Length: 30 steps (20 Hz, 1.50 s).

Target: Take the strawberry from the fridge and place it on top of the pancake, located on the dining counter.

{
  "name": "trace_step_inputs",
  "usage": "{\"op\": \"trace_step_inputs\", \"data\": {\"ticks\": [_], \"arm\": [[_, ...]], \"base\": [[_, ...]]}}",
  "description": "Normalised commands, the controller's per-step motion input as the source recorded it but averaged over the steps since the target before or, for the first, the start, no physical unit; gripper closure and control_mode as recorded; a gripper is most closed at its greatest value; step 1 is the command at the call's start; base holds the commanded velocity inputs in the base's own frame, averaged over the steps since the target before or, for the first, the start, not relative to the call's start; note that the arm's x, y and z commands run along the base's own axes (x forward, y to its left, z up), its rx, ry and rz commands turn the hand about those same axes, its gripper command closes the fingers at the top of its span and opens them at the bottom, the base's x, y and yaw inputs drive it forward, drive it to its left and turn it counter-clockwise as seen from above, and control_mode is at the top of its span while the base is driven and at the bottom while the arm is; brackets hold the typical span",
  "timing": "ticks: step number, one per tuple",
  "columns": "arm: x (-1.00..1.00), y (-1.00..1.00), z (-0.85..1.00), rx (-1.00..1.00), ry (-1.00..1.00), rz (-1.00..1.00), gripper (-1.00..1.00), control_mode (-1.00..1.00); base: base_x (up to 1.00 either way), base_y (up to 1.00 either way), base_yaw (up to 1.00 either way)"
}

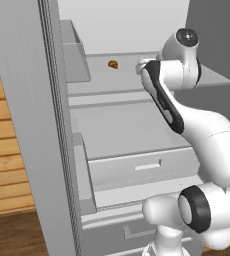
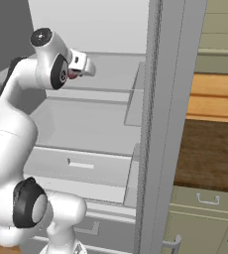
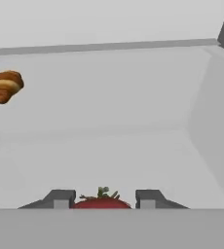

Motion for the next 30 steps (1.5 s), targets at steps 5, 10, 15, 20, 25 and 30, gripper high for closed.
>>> {"op": "trace_step_inputs", "data": {"ticks": [5, 10, 15, 20, 25, 30], "arm": [[-0.98, 0.00, 0.26, 0.06, -0.01, -0.08, 1.00, -1.00], [-1.00, 0.00, 0.39, 0.10, 0.07, -0.06, 1.00, -1.00], [-1.00, 0.00, -0.16, 0.02, 0.12, 0.04, 1.00, -1.00], [-1.00, 0.10, -0.70, -0.09, 0.01, 0.12, 1.00, -1.00], [-0.87, 0.07, -0.85, -0.15, 0.01, 0.11, 1.00, -1.00], [-0.40, 0.01, -0.80, -0.18, 0.01, 0.11, 1.00, -1.00]], "base": [[0.00, 0.00, 0.00], [0.00, 0.00, 0.00], [0.00, 0.00, 0.00], [0.00, 0.00, 0.00], [0.00, 0.00, 0.00], [0.00, 0.00, 0.00]]}}
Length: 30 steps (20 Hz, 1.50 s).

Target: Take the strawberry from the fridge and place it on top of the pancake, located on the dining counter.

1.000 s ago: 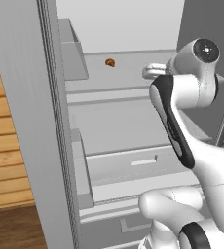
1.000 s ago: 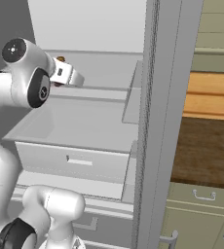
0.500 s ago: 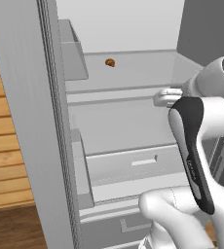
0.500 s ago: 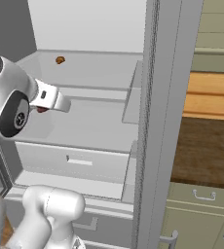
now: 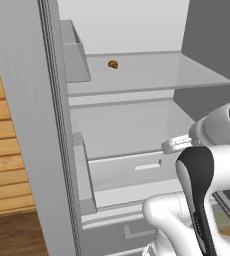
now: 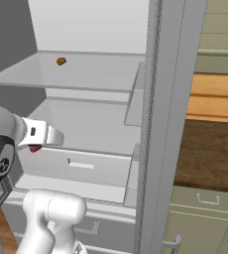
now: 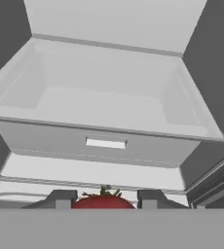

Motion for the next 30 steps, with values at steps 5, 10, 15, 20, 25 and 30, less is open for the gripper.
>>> {"op": "trace_step_inputs", "data": {"ticks": [5, 10, 15, 20, 25, 30], "arm": [[-0.04, -0.06, -0.30, -0.03, 0.05, 0.04, 1.00, -1.00], [0.00, 0.00, 0.00, 0.00, 0.00, 0.00, 1.00, -1.00], [-0.04, 0.00, 0.00, 0.00, 0.00, 0.00, 1.00, 1.00], [0.00, 0.00, 0.00, 0.00, 0.00, 0.00, 1.00, 1.00], [0.00, 0.00, 0.00, 0.00, 0.00, 0.00, 1.00, 1.00], [0.00, 0.00, 0.00, 0.00, 0.00, 0.00, 1.00, 1.00]], "base": [[0.00, 0.00, 0.00], [0.00, 0.00, 0.00], [-0.17, 0.00, 0.00], [-0.62, 0.06, 0.13], [-0.48, 0.14, 0.47], [-0.31, -0.06, 0.65]]}}
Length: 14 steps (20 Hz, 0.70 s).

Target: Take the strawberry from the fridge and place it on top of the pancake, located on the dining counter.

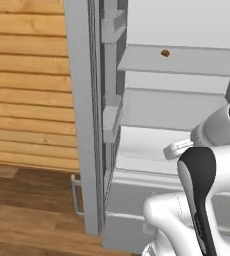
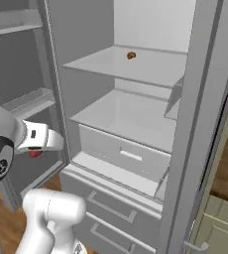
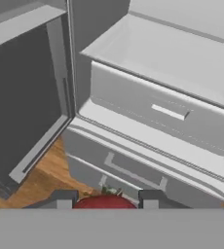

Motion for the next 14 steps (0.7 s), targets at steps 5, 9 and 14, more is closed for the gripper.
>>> {"op": "trace_step_inputs", "data": {"ticks": [5, 9, 14], "arm": [[0.00, 0.00, 0.00, 0.00, 0.00, 0.00, 1.00, 1.00], [0.00, 0.00, 0.00, 0.00, 0.00, 0.00, 1.00, 1.00], [0.00, 0.00, 0.00, 0.00, 0.00, 0.00, 1.00, 1.00]], "base": [[-0.68, -0.23, 0.81], [-0.72, -0.06, 0.81], [-0.91, 0.22, 0.70]]}}
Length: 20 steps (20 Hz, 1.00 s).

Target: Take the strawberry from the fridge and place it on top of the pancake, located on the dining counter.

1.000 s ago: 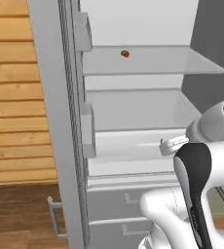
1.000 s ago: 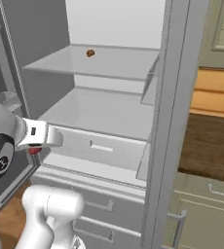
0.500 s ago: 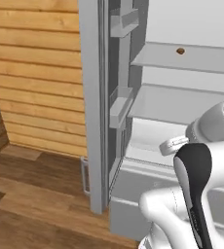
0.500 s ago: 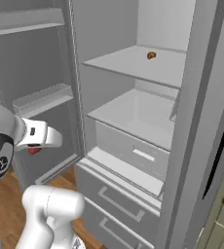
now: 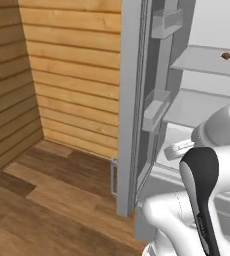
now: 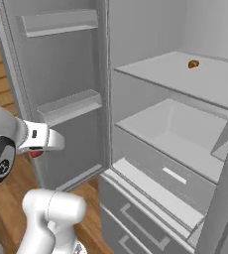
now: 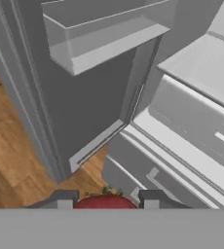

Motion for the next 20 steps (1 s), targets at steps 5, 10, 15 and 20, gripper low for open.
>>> {"op": "trace_step_inputs", "data": {"ticks": [5, 10, 15, 20], "arm": [[0.00, 0.00, 0.00, 0.00, 0.00, 0.00, 1.00, 1.00], [0.00, 0.00, 0.00, 0.00, 0.00, 0.00, 1.00, 1.00], [0.00, 0.00, 0.00, 0.00, 0.00, 0.00, 1.00, 1.00], [0.00, 0.00, 0.00, 0.00, 0.00, 0.00, 1.00, 1.00]], "base": [[-0.89, 0.43, 0.65], [-0.97, 0.94, 0.55], [-0.76, 1.00, 0.51], [-0.43, 1.00, 0.46]]}}
